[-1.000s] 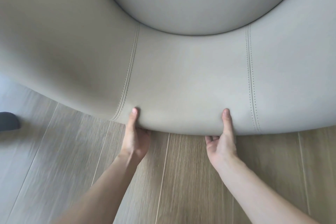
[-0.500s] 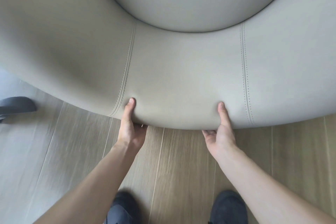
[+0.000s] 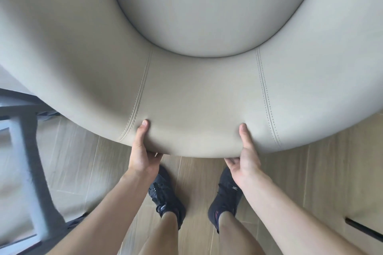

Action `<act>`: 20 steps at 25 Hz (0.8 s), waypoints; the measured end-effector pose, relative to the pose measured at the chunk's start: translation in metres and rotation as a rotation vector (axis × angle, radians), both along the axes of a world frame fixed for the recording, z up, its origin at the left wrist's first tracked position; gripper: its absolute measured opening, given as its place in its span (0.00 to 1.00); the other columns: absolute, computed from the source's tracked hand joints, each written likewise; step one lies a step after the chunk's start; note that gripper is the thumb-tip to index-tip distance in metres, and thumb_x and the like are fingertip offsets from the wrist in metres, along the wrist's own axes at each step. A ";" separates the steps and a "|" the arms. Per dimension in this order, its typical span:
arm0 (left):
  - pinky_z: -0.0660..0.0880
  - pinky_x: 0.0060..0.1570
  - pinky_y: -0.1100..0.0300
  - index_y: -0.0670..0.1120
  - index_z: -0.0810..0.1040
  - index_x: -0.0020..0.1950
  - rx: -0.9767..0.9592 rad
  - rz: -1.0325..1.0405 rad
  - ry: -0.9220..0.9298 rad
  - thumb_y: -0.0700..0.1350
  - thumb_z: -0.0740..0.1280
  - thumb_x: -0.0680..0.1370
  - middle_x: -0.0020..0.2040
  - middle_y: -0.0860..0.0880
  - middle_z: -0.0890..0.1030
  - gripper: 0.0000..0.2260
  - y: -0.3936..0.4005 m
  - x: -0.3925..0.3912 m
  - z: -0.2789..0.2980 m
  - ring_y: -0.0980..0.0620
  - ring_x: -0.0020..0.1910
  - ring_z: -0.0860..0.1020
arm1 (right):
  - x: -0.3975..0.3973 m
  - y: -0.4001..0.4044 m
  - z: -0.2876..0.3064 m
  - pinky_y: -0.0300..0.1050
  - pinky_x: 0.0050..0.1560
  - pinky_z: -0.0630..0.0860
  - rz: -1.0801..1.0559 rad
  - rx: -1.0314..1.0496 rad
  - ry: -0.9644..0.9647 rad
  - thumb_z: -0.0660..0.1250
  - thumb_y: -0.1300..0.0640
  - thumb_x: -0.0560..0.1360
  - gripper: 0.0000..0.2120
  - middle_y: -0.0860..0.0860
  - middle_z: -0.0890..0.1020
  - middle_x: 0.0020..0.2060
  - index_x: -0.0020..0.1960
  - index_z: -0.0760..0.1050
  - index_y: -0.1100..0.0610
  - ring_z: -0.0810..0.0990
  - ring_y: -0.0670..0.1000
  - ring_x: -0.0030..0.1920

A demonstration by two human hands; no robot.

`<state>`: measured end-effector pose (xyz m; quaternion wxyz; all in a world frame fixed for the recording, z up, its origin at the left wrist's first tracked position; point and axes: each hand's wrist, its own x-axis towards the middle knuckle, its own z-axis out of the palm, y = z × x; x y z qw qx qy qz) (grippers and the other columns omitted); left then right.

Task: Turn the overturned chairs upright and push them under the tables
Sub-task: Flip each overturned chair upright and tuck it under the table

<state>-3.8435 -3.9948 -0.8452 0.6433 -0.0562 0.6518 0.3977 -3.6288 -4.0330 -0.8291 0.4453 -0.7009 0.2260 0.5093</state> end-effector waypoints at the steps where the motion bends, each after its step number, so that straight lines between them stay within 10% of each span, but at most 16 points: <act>1: 0.75 0.67 0.47 0.52 0.80 0.59 -0.017 -0.001 0.010 0.56 0.73 0.75 0.63 0.49 0.84 0.15 -0.002 0.000 0.015 0.49 0.62 0.81 | -0.001 -0.002 0.015 0.55 0.63 0.77 0.020 -0.014 -0.003 0.80 0.41 0.64 0.24 0.45 0.84 0.57 0.55 0.78 0.46 0.82 0.51 0.60; 9: 0.76 0.66 0.45 0.48 0.76 0.68 -0.190 -0.028 0.080 0.58 0.81 0.65 0.64 0.48 0.81 0.35 -0.003 -0.001 0.137 0.46 0.63 0.79 | 0.009 0.004 0.147 0.54 0.61 0.76 0.126 -0.125 -0.010 0.79 0.39 0.64 0.27 0.47 0.83 0.58 0.57 0.76 0.48 0.81 0.52 0.60; 16: 0.80 0.48 0.50 0.51 0.80 0.55 -0.187 -0.044 0.006 0.58 0.81 0.64 0.59 0.48 0.82 0.25 0.025 0.014 0.208 0.47 0.54 0.81 | 0.042 0.058 0.231 0.60 0.56 0.80 0.224 -0.262 -0.109 0.79 0.35 0.63 0.43 0.53 0.76 0.66 0.70 0.69 0.54 0.77 0.59 0.64; 20: 0.80 0.47 0.49 0.52 0.77 0.54 -0.174 -0.027 0.025 0.58 0.82 0.63 0.58 0.49 0.82 0.26 0.066 0.024 0.241 0.47 0.55 0.81 | 0.051 0.096 0.254 0.56 0.49 0.79 0.411 -0.357 -0.485 0.79 0.37 0.64 0.53 0.59 0.66 0.68 0.73 0.58 0.66 0.69 0.63 0.67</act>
